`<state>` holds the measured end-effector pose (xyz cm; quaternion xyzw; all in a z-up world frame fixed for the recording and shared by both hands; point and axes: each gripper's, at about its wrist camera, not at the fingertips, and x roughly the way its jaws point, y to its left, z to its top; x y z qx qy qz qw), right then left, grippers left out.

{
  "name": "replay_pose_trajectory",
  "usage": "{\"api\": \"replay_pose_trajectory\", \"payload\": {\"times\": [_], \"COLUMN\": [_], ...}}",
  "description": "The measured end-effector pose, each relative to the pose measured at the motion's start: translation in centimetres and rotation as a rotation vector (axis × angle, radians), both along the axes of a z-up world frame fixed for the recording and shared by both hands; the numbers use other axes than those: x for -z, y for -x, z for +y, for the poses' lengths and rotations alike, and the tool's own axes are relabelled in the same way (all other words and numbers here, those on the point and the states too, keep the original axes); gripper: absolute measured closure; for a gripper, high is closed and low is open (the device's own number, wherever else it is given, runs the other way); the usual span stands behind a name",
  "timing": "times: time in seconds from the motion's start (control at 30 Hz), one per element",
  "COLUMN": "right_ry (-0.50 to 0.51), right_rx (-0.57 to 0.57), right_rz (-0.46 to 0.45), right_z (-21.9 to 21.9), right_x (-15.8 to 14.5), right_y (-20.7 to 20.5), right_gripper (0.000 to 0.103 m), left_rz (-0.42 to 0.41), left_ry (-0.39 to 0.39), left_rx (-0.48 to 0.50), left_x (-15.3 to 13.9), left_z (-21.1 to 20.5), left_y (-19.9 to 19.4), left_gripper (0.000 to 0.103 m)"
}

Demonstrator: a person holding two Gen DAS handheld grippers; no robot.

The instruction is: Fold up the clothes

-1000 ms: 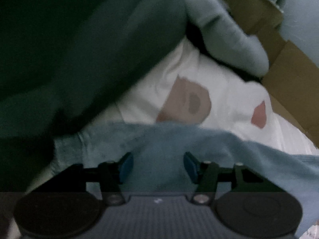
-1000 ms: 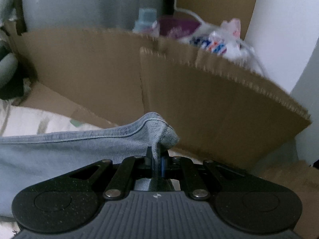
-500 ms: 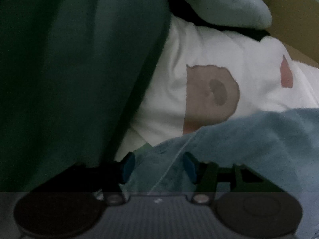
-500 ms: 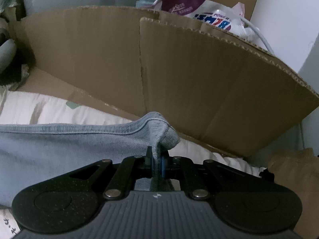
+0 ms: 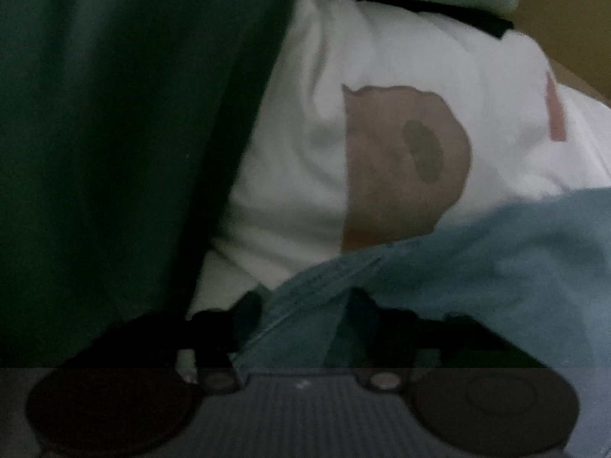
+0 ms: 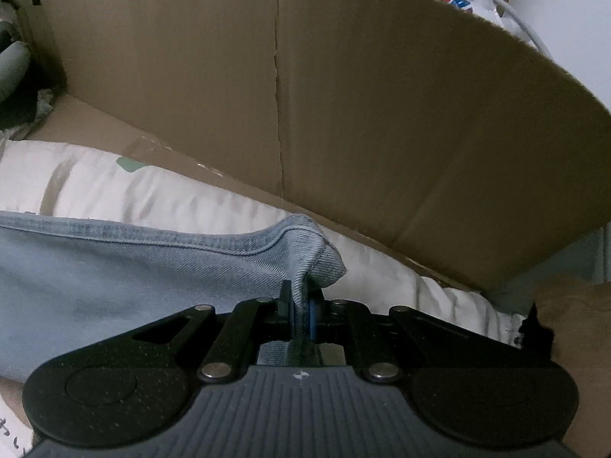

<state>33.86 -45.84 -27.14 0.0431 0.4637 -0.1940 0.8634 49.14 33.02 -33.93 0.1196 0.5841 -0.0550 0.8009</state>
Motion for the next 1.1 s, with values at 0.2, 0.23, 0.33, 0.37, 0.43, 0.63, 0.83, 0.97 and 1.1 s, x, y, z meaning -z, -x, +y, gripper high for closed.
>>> {"api": "replay_pose_trajectory", "payload": {"times": [0.2, 0.23, 0.33, 0.37, 0.43, 0.63, 0.83, 0.97, 1.1], "right_ry": [0.006, 0.013, 0.034, 0.041, 0.058, 0.078, 0.065, 0.034, -0.002], "right_rx": [0.026, 0.026, 0.025, 0.025, 0.028, 0.055, 0.064, 0.076, 0.091], "right_rz": [-0.077, -0.096, -0.151, -0.166, -0.196, -0.240, -0.188, -0.133, -0.068], "right_z": [0.0, 0.3, 1.1, 1.3, 1.7, 2.2, 1.5, 0.3, -1.1], "right_x": [-2.2, -3.0, -5.7, -6.6, -8.3, -10.7, -7.9, -4.2, 0.2], "right_y": [0.3, 0.4, 1.0, 1.2, 1.5, 2.5, 1.5, 0.3, -1.7], "right_gripper": [0.098, 0.098, 0.098, 0.098, 0.098, 0.098, 0.098, 0.098, 0.097], "left_rz": [-0.090, -0.113, -0.189, -0.213, -0.256, -0.282, -0.261, -0.222, -0.187], "left_ry": [-0.088, -0.089, -0.112, -0.116, -0.124, -0.128, -0.131, -0.138, -0.161], "left_rx": [0.029, 0.025, 0.010, 0.000, -0.020, -0.034, -0.028, -0.025, -0.031], "left_x": [-2.2, -2.7, -4.4, -5.0, -6.0, -6.5, -5.4, -3.0, -1.8], "left_z": [-0.7, -0.6, -0.5, -0.4, -0.1, 0.6, -0.2, -0.5, -1.2], "left_y": [2.1, 2.6, 4.4, 4.8, 5.7, 6.4, 4.4, 2.8, 1.7], "left_gripper": [0.093, 0.093, 0.093, 0.093, 0.093, 0.093, 0.093, 0.092, 0.085]}}
